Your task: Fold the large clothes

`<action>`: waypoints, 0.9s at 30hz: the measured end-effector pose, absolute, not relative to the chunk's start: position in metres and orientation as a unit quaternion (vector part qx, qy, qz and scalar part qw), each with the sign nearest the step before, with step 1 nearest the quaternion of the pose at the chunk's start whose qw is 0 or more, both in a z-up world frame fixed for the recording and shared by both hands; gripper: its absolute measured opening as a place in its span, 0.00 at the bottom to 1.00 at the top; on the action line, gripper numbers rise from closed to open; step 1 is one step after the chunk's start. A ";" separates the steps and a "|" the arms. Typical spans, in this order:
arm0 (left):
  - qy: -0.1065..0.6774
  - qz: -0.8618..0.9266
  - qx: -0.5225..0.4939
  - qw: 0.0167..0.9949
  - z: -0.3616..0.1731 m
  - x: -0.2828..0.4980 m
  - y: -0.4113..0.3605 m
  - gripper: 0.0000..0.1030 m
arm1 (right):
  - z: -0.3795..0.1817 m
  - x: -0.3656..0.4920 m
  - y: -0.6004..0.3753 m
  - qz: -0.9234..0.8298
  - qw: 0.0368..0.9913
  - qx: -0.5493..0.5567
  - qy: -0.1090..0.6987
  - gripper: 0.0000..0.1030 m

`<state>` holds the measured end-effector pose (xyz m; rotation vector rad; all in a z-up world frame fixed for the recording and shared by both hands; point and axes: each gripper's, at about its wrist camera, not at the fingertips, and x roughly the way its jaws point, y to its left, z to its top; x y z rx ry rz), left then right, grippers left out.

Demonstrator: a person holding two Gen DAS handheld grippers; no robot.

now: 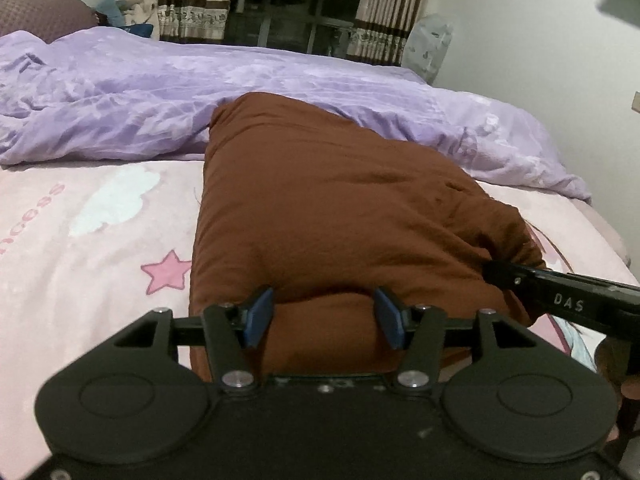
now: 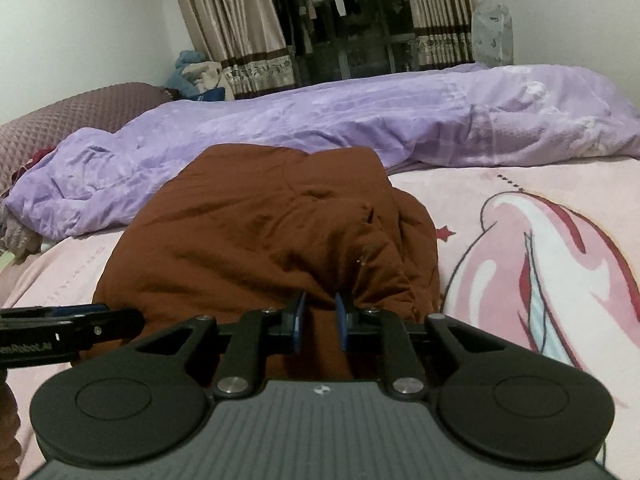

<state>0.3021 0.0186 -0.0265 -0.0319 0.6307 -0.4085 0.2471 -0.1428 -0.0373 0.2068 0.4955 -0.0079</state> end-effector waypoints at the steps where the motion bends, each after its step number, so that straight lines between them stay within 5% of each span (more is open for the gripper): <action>1: 0.308 -0.201 -0.016 0.930 -0.023 0.302 0.019 0.57 | -0.036 0.247 -0.143 -0.002 0.965 0.100 0.244 0.19; 5: 0.289 -0.190 -0.010 0.938 -0.004 0.312 0.025 0.72 | -0.021 0.249 -0.153 0.025 0.965 0.115 0.236 0.28; 12: 0.300 -0.153 -0.019 0.941 0.001 0.368 0.037 0.73 | 0.008 0.288 -0.189 0.022 0.969 0.126 0.209 0.56; 21: 0.325 -0.176 -0.084 0.925 -0.009 0.408 0.038 0.82 | -0.017 0.351 -0.216 0.062 0.935 0.186 0.295 0.63; 23: 0.324 -0.176 -0.084 0.926 -0.009 0.409 0.035 0.82 | -0.021 0.352 -0.217 0.066 0.932 0.197 0.297 0.50; 25: 0.321 -0.178 -0.083 0.926 -0.009 0.407 0.034 0.79 | -0.021 0.351 -0.215 0.068 0.936 0.193 0.287 0.15; 27: 0.315 -0.176 -0.084 0.929 -0.006 0.404 0.034 0.76 | -0.014 0.348 -0.215 0.072 0.940 0.198 0.269 0.10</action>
